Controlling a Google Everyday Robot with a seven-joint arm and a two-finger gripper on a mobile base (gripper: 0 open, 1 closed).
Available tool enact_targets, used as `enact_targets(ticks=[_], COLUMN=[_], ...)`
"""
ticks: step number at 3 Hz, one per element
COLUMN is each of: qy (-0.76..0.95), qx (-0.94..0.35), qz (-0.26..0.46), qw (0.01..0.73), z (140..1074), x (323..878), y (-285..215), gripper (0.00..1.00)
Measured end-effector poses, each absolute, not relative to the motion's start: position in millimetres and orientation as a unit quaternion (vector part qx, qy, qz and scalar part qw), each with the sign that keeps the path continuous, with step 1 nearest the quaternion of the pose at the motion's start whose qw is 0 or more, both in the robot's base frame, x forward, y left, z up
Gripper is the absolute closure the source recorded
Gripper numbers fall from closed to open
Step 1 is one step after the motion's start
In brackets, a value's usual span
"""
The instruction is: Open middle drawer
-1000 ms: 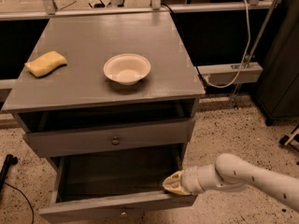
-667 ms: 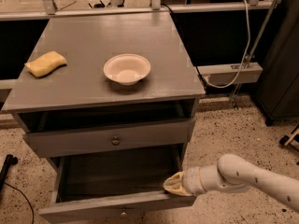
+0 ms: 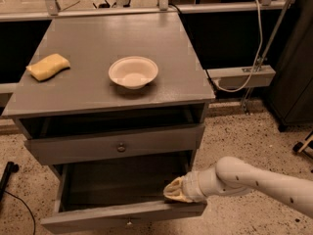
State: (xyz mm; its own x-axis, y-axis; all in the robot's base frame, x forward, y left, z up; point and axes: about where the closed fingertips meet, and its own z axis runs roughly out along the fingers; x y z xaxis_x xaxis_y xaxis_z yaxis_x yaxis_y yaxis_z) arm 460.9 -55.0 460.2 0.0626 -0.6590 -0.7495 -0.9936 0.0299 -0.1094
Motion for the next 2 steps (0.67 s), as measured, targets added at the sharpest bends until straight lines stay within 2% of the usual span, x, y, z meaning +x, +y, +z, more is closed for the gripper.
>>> enact_targets(ticks=[2], qy=[0.625], qx=[-0.688], qz=[0.204], qw=[0.306], z=[440], x=[481], y=[-32], gripper=[1.00])
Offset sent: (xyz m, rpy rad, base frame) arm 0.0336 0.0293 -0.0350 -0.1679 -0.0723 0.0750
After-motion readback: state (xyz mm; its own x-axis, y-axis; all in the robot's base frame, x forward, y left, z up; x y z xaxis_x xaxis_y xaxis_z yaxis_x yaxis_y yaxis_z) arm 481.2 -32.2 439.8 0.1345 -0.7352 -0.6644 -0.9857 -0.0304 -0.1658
